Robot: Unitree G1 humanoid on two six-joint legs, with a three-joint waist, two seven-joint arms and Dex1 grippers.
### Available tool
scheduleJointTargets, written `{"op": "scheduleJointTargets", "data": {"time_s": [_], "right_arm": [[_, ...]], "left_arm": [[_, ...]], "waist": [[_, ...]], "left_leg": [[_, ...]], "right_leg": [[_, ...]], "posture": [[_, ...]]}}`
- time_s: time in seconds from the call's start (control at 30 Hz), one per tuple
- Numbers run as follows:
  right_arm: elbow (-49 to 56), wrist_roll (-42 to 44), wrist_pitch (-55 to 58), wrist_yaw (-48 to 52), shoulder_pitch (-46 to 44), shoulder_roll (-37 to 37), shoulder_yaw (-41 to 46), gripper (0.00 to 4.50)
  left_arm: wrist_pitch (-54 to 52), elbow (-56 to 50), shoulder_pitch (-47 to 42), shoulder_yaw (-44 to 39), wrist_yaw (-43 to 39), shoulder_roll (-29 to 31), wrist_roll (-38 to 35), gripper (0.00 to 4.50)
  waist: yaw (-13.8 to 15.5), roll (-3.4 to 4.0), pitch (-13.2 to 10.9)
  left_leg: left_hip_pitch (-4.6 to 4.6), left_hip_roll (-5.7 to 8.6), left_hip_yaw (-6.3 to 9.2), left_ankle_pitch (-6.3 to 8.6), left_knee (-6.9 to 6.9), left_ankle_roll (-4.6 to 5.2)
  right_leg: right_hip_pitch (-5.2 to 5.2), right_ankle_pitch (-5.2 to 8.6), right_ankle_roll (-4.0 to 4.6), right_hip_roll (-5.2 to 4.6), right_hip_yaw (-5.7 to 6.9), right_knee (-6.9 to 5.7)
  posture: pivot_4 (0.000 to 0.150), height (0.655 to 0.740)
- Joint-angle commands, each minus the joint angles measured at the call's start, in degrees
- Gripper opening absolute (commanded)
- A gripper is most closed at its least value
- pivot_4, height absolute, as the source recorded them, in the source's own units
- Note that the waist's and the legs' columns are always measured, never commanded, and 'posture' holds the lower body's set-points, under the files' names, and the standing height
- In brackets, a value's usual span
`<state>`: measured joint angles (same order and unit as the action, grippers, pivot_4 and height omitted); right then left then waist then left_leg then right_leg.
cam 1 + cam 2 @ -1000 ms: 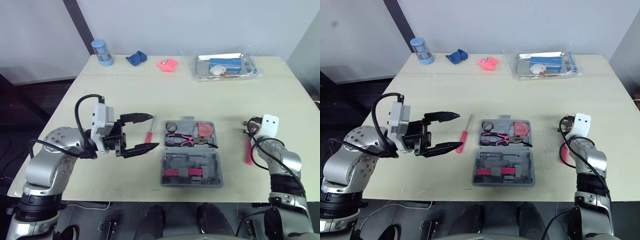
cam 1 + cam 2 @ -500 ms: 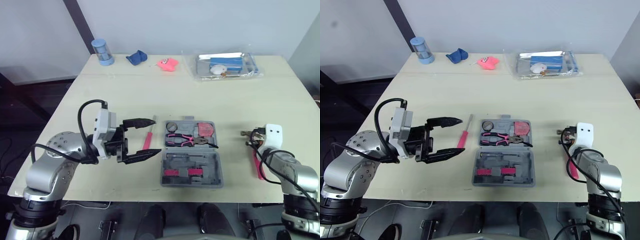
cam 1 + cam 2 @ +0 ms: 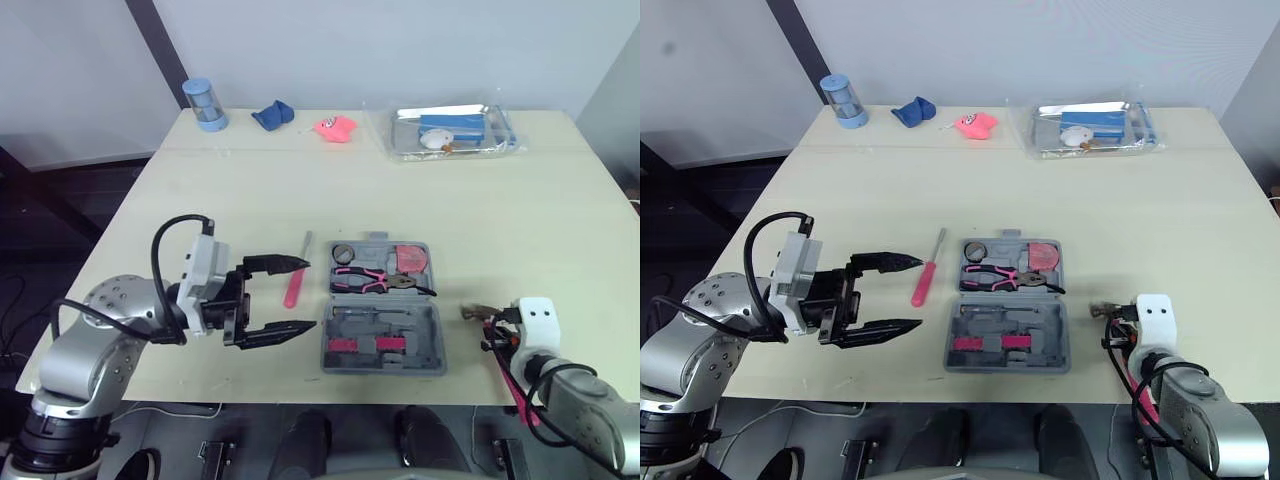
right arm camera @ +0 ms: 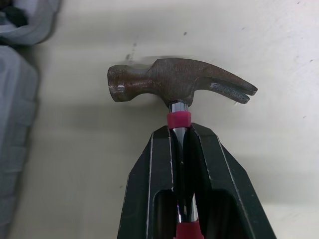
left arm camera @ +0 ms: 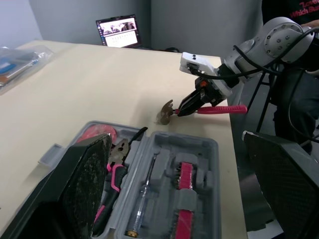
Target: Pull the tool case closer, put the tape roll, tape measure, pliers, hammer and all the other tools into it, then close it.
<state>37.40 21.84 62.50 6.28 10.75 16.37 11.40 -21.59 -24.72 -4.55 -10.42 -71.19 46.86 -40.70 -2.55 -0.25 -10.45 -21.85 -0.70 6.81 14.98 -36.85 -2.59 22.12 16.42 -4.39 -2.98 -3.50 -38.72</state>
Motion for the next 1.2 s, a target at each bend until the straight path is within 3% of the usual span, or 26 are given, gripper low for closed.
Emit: {"op": "scheduleJointTargets", "data": {"time_s": [0.03, 0.33, 0.8, 0.83, 0.9, 0.93, 1.07, 1.1, 1.2], "right_arm": [[3.7, -0.7, -3.5, -0.7, 1.1, -1.6, -1.0, 0.01], [-2.1, -3.9, -8.0, -5.1, -2.9, -7.4, -0.8, 0.01], [-5.6, -5.1, -9.6, -5.3, -4.5, -8.8, -0.7, 0.01], [-5.1, -4.8, -9.4, -4.7, -4.2, -8.4, -0.5, 0.94], [-3.8, -3.9, -9.1, -3.3, -3.8, -7.5, 0.2, 1.56], [-2.8, -3.1, -8.6, -2.0, -3.4, -6.5, 0.5, 2.25], [1.2, -0.5, -6.3, 1.3, -1.7, -2.4, 3.0, 4.13], [2.1, 0.5, -6.1, 2.9, -1.1, -1.0, 3.9, 4.4], [4.5, 5.5, -5.8, 11.3, 0.8, 5.5, 6.9, 4.4]], "left_arm": [[1.3, -2.2, 0.4, 0.0, -1.8, 1.4, 0.1, 4.5], [1.1, -2.5, 0.1, 0.6, -3.5, 2.1, -1.1, 4.5], [1.1, -2.1, 0.3, -0.9, -9.0, 3.9, -4.7, 4.5], [2.0, -1.3, 0.5, -1.0, -10.3, 4.3, -4.1, 4.5], [4.2, 0.5, 0.7, -1.3, -12.7, 4.6, -2.7, 4.5], [5.3, 1.8, 0.7, -1.6, -14.1, 4.8, -2.1, 4.5], [7.9, 5.8, 0.1, -2.3, -17.6, 5.7, -1.1, 4.5], [8.4, 6.6, -0.1, -2.4, -18.3, 6.0, -1.0, 4.5], [9.9, 9.0, -0.6, -2.5, -20.2, 6.6, -0.5, 4.5]], "waist": [[0.0, 0.0, 0.0], [0.0, 0.0, 0.0], [0.0, 0.0, 0.0], [0.0, 0.0, 0.0], [0.0, 0.0, 0.0], [0.0, 0.0, 0.0], [0.0, 0.0, 0.0], [0.0, 0.0, 0.0], [0.0, -0.01, 0.0]], "left_leg": [[0.0, 0.0, 0.0, 0.0, 0.01, 0.0], [0.0, -0.01, -0.05, 0.0, 0.03, 0.0], [-0.02, -0.01, -0.13, 0.0, 0.1, 0.0], [-0.02, -0.01, -0.13, 0.0, 0.1, 0.0], [-0.01, -0.01, -0.14, 0.0, 0.1, 0.0], [0.0, -0.01, -0.15, 0.0, 0.1, 0.0], [0.0, -0.01, -0.16, 0.0, 0.1, 0.0], [-0.01, -0.02, -0.16, 0.0, 0.1, 0.0], [-0.01, -0.02, -0.17, 0.0, 0.1, 0.0]], "right_leg": [[0.01, 0.0, 0.0, 0.0, 0.0, 0.0], [0.07, 0.0, 0.01, 0.0, -0.05, -0.02], [0.14, 0.0, 0.01, 0.01, -0.12, -0.02], [0.14, 0.0, 0.01, 0.01, -0.12, -0.02], [0.14, 0.0, 0.01, 0.01, -0.12, -0.02], [0.14, 0.0, 0.01, 0.01, -0.13, -0.03], [0.14, 0.0, 0.01, 0.02, -0.14, -0.03], [0.14, 0.0, 0.01, 0.02, -0.15, -0.02], [0.13, 0.0, 0.01, 0.01, -0.15, -0.02]], "posture": [[0.15, 0.74], [0.15, 0.74], [0.15, 0.74], [0.15, 0.74], [0.15, 0.74], [0.15, 0.74], [0.15, 0.74], [0.15, 0.74], [0.15, 0.74]]}}
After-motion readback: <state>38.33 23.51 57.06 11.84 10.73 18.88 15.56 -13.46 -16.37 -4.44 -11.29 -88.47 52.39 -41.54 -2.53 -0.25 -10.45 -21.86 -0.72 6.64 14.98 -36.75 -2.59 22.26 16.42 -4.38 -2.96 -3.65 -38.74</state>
